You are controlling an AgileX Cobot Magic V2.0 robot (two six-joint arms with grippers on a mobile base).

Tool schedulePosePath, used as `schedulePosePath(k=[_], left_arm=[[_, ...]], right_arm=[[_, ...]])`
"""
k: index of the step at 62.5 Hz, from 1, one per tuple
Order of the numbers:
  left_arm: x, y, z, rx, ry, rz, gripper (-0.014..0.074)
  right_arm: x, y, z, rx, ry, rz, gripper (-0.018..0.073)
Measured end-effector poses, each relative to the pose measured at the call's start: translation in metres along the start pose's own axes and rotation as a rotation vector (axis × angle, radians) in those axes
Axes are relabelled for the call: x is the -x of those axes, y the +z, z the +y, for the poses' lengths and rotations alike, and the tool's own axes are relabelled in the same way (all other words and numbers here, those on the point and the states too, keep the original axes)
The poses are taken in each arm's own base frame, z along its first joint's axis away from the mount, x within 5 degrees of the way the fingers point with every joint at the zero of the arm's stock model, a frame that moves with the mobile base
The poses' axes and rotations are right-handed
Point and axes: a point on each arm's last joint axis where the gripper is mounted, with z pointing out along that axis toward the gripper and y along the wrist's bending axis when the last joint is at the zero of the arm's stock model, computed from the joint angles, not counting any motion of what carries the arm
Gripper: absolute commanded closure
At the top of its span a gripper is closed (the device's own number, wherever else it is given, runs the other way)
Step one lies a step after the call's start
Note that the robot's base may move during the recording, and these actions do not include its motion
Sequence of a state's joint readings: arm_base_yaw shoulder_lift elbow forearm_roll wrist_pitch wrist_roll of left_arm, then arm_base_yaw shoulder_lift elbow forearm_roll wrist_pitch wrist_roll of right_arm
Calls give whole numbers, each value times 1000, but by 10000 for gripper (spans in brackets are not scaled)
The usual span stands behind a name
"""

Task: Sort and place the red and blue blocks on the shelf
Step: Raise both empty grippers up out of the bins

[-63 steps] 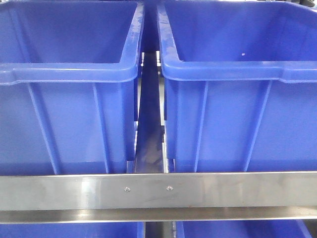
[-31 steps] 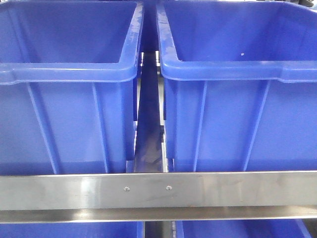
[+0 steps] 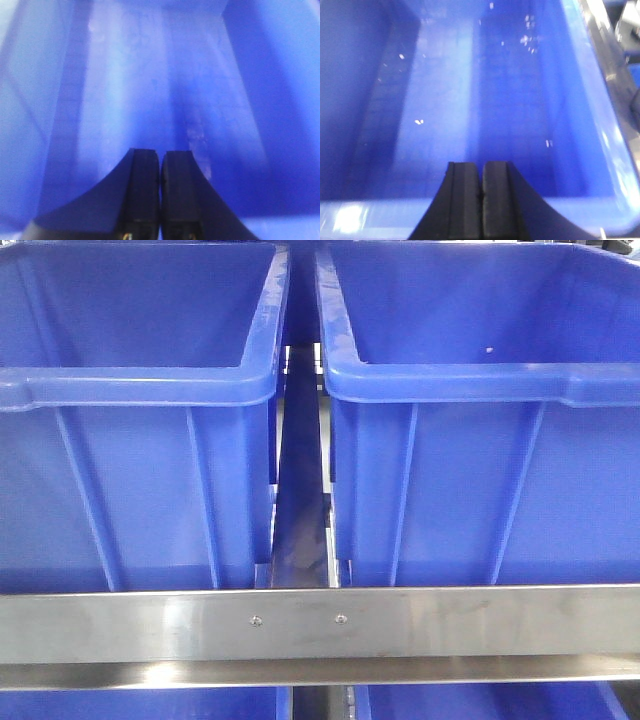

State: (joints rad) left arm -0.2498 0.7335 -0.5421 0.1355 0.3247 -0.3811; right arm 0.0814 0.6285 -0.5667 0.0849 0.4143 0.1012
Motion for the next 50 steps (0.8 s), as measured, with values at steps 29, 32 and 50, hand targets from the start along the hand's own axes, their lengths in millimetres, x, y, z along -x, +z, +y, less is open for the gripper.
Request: schedulePosePath(k=[29, 32, 50], left_arm=[[-32, -24, 10, -4, -3, -30, 473], [-32, -24, 10, -4, -3, -30, 473], [-32, -24, 10, -4, -3, -30, 473]], right_arm=[[-9, -18, -1, 9, -2, -41, 510], [-9, -18, -1, 9, -2, -41, 510], [-9, -18, -1, 9, -2, -41, 510]])
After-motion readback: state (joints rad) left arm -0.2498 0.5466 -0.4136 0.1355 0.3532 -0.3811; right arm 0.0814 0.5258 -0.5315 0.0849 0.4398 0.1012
